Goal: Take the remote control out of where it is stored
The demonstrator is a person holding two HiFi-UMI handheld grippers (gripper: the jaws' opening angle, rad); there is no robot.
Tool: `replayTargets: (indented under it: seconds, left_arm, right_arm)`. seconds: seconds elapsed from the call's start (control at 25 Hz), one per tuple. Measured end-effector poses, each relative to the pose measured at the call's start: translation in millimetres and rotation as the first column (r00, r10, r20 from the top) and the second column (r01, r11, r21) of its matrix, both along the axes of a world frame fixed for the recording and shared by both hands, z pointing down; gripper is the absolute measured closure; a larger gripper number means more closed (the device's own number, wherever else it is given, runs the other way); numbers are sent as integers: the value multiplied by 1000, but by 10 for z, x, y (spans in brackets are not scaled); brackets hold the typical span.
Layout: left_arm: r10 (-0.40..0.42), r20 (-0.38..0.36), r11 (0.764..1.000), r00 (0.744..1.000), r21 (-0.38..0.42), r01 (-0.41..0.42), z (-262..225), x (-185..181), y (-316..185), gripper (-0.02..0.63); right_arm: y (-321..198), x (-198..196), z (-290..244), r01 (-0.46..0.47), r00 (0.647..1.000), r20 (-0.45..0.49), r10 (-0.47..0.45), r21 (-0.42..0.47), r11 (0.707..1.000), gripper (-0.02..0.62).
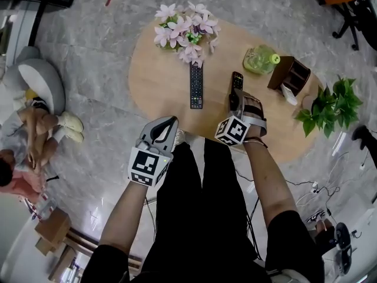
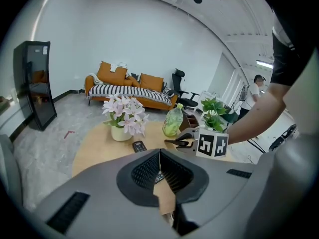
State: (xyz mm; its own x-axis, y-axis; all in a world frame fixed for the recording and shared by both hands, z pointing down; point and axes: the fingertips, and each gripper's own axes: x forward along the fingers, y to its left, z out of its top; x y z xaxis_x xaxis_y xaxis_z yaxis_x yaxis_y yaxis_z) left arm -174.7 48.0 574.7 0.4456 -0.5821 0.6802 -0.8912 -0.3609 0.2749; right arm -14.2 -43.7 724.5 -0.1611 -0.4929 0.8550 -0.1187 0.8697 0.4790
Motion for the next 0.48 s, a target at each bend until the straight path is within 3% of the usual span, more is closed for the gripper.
replayTargets:
  seconds: [0.48]
  left_arm:
    - [40, -28, 998, 999, -39, -41, 374, 198, 45, 598]
  right_arm:
    - [197, -74, 226, -58, 989, 137, 59, -16, 998, 420]
